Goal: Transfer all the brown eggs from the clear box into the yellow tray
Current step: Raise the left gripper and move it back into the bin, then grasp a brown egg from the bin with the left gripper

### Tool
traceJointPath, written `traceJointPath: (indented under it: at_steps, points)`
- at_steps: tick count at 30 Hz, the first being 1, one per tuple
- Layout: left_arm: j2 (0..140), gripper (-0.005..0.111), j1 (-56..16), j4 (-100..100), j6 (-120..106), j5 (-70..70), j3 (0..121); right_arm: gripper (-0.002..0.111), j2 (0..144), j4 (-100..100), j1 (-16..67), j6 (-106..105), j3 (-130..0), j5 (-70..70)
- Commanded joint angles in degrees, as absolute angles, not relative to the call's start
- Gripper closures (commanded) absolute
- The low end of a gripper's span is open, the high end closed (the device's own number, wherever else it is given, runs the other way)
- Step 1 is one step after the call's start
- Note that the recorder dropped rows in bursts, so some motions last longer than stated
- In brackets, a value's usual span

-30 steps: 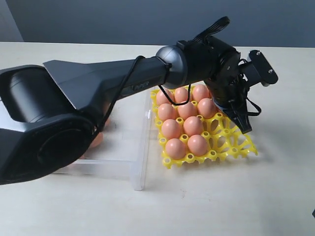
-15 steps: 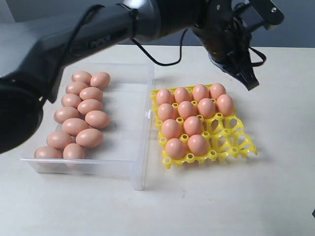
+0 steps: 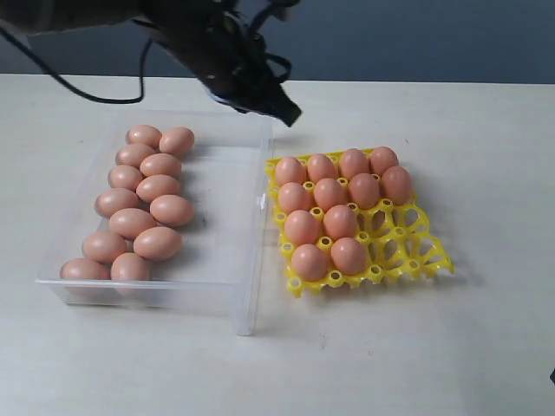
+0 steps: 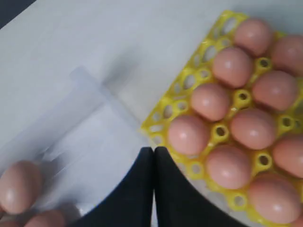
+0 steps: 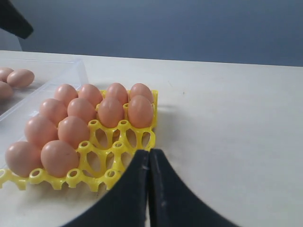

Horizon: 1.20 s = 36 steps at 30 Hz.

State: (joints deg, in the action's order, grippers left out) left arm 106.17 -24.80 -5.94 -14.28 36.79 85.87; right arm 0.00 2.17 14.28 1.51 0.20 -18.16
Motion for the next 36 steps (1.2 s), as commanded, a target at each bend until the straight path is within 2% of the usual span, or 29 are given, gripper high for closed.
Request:
traceJointPath:
  at_steps: [1, 2, 4, 6, 9, 11, 17, 24, 29, 36]
  points:
    - [105.27, 0.106, -17.25, -5.95, -14.63, 34.35, 80.67, 0.107, 0.0, 2.03, 14.37, 1.49, 0.0, -17.47]
    - [105.47, 0.104, -16.45, -5.95, -17.92, 36.0, 80.41, 0.107, 0.0, 2.03, 14.37, 1.49, 0.0, -17.47]
    - [105.64, 0.09, -15.58, -6.37, -28.25, 41.62, 80.06, 0.107, 0.0, 2.03, 14.37, 1.49, 0.0, -17.47]
    - [105.64, 0.07, -15.58, -6.26, -34.09, 45.53, 79.63, 0.107, 0.0, 2.03, 14.37, 1.49, 0.0, -17.47]
    - [105.68, 0.053, -15.58, -5.79, -40.08, 45.14, 76.61, 0.107, 0.0, 2.03, 14.37, 1.49, 0.0, -17.47]
    - [105.68, 0.047, -15.58, -5.51, -48.47, 43.26, 72.86, 0.107, 0.0, 2.03, 14.37, 1.49, 0.0, -17.47]
    - [105.68, 0.047, -15.58, -2.98, -60.57, 36.21, 66.73, 0.107, 0.0, 2.03, 14.37, 1.49, 0.0, -17.47]
    - [106.04, 0.048, -15.58, -1.02, -61.0, 28.89, 65.71, 0.107, 0.0, 2.03, 14.37, 1.49, 0.0, -17.47]
    - [109.27, 0.053, -15.58, -0.81, -61.0, 30.43, 65.71, 0.107, 0.0, 2.03, 14.37, 1.49, 0.0, -17.47]
    - [109.66, 0.053, -15.58, 0.0, -61.86, 34.62, 65.71, 0.107, 0.0, 2.03, 14.37, 1.49, 0.0, -17.47]
